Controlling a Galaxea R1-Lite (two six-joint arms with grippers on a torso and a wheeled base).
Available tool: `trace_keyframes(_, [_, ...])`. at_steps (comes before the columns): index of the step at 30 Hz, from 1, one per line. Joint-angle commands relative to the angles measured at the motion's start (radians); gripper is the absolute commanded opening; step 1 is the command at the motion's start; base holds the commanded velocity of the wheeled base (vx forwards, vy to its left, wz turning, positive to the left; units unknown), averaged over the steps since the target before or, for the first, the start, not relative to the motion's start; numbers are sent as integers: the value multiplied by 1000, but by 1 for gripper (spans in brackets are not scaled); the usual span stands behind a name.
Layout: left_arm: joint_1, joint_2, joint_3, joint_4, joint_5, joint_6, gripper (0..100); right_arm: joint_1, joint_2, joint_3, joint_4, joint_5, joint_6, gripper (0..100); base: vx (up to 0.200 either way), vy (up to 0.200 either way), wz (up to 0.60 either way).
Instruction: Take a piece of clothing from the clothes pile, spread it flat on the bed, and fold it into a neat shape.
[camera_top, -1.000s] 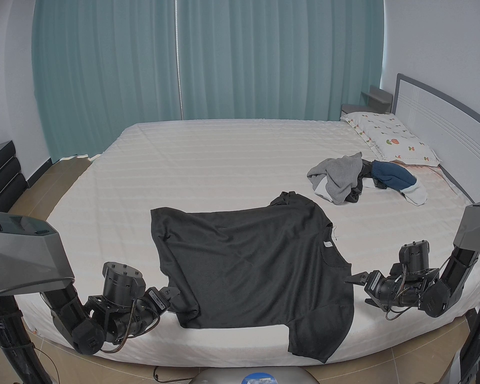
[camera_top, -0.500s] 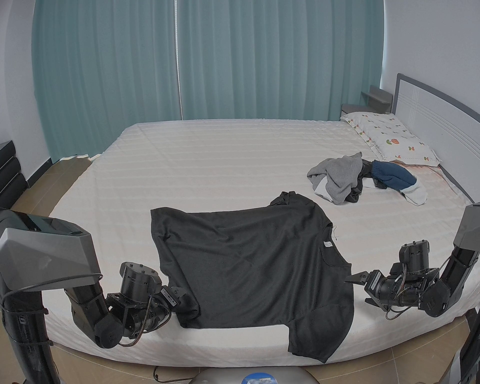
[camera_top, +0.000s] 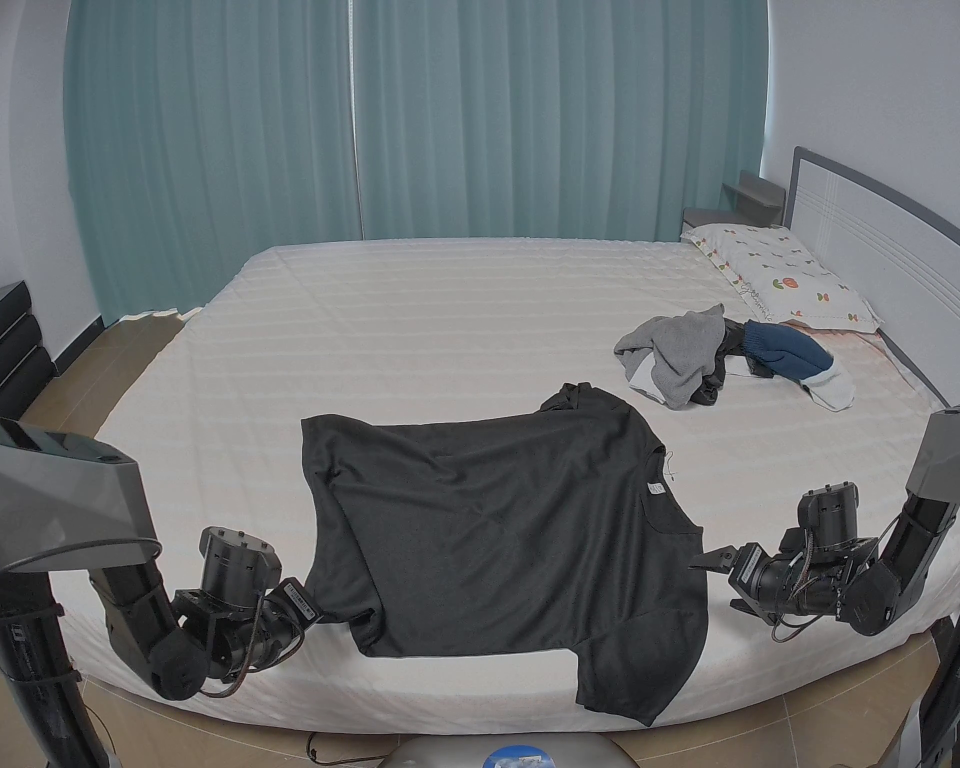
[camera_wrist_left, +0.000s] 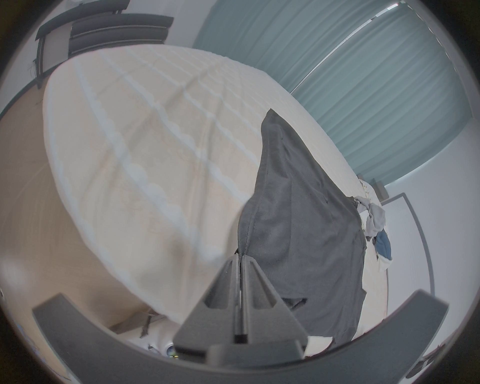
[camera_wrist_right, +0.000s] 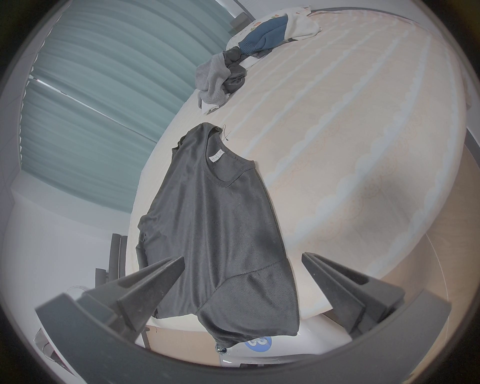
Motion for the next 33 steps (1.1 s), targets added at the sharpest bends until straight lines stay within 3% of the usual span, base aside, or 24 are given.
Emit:
trace_keyframes(1, [43,-122,70,5,2,47,0,6,1,45,0,13,-70,100,0,0,0])
trace_keyframes(11, [141,-182,180,4,2,188,0,6,2,91,0,41,-137,100,0,0,0])
trace_keyframes(15, [198,-181,197,4,2,287,0,9,5,108,0,44,-179,100,0,0,0])
trace_keyframes(20, [241,-170,187,2,-4,294,0,29,36,111,-1,45,-202,100,0,0,0])
trace_keyframes(33, [252,-158,185,0,-12,293,0,84,67,97,-3,45,-186,100,0,0,0])
